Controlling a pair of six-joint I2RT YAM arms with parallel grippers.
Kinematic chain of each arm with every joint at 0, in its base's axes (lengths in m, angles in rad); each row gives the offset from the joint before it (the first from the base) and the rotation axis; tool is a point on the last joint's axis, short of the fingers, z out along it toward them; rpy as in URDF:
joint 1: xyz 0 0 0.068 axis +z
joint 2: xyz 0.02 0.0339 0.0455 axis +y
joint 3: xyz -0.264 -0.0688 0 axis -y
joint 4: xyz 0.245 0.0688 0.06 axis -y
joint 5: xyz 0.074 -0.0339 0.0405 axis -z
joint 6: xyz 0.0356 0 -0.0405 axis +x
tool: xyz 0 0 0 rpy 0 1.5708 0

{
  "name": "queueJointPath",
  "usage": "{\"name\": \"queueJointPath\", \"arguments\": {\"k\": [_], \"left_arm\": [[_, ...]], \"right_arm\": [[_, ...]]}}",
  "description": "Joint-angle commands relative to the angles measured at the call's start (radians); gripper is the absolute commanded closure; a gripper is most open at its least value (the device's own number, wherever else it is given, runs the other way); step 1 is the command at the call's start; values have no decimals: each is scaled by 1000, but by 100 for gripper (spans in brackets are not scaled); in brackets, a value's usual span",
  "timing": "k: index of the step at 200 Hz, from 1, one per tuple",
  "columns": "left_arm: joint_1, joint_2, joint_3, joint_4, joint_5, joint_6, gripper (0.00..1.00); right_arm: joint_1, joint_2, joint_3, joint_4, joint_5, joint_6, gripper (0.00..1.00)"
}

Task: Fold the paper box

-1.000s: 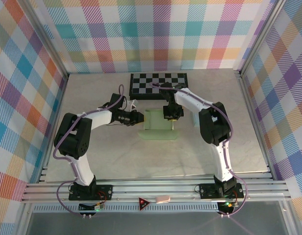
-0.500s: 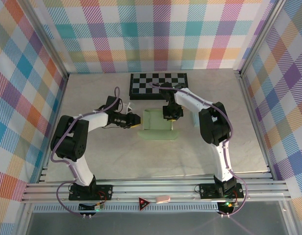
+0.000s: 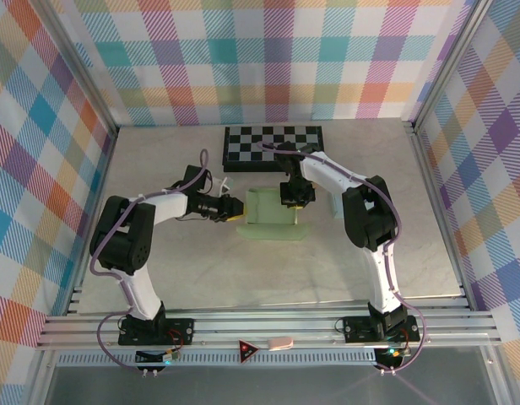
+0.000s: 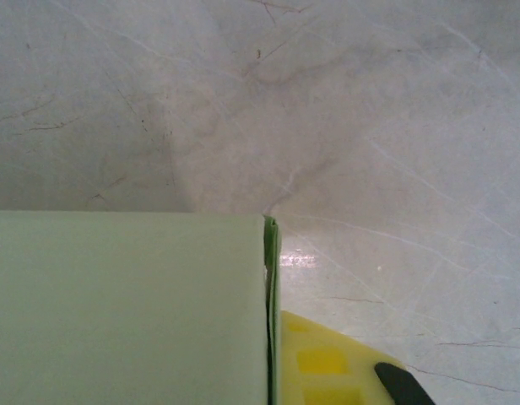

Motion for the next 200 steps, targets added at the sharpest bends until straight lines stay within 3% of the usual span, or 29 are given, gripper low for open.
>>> {"name": "queueJointPath", "arguments": {"k": [1,107,154,177,200], "left_arm": [[-9,19,32,-36,18,39,75],[-64,42,77,-72,-53,49,82],[-106,11,92,-134,-238,37,91],[-152,-6,113,-219,-394,11,100],[-197,-35,118,-278,-565,-39,100]], "right_arm": [[-8,10,26,-14,-16,-6,100],[-1,19,55,-29,-5,-14,100],[11,14,62,-37,34,-17,100],[27,6,69,-43,78,-17,100],[42,-4,69,-41,118,-13,100]]}}
